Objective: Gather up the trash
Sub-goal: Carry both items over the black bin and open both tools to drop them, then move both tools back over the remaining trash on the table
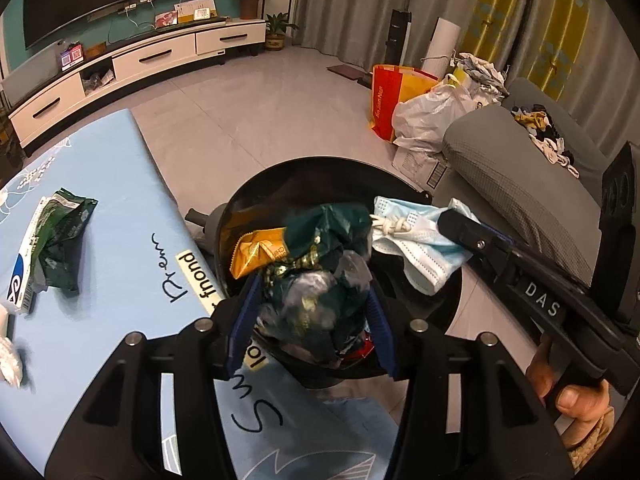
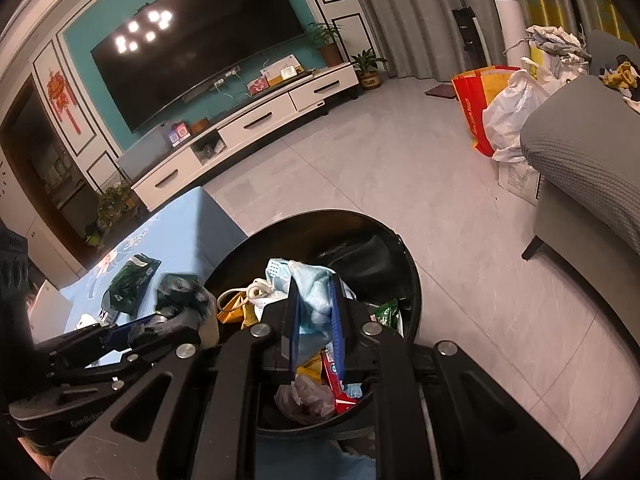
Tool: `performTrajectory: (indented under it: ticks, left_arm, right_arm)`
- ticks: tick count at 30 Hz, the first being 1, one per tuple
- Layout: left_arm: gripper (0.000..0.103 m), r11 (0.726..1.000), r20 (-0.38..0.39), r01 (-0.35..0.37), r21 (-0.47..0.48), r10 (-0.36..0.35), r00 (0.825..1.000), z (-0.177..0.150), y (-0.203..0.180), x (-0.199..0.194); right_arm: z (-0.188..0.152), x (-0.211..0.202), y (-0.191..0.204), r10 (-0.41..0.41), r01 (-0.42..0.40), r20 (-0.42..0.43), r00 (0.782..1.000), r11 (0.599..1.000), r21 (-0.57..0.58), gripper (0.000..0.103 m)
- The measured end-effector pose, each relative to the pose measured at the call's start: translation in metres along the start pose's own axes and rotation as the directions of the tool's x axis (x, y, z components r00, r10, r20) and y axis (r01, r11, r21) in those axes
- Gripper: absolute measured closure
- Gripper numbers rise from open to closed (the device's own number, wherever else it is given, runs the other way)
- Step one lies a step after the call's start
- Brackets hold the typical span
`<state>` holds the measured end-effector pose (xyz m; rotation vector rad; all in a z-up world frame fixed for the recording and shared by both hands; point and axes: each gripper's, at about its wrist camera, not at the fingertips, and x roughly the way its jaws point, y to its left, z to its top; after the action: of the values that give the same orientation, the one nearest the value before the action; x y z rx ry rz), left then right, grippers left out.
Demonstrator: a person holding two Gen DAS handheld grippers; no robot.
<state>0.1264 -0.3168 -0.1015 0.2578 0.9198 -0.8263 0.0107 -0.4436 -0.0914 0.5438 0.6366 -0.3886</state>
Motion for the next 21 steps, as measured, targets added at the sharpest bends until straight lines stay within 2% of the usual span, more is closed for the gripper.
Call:
performTrajectory:
  ticks: [3,6,8,13,21]
  left_arm:
    - [0.047,1.0,0.004,-0.001,-0.003,0.001,1.0,0.001,0.001,0.001]
    - [0.038,1.0,0.011,-0.004,-0.01,0.004,1.0,0.001,0.003,0.0]
    - [0.037,1.0,0.014,-0.007,-0.013,0.007,1.0,0.001,0.0,0.001]
    - [0.028,1.0,0.032,-0.017,-0.025,0.018,0.999,-0.002,0.003,-0.009]
    - [0.01,0.997,0.066,-0.056,-0.051,0.06,0.996,-0.015,0.011,-0.036]
  right_arm:
    - [0.002,0.004,-0.002,0.007,-0.007,-0.006,1.0,1.0,0.01,0.082]
    - [0.003,0.004,-0.003,0.008,-0.008,-0.003,1.0,1.0,0.019,0.072]
    - [0.003,0.004,-0.005,0.011,-0.011,-0.005,1.0,1.0,0.027,0.062]
    - [0.003,-0.001,-0.007,0.014,-0.014,-0.002,1.0,0.999,0.045,0.057]
    - [0.002,-0.018,0.004,0.022,-0.022,0.005,1.0,0.999,0.03,0.036]
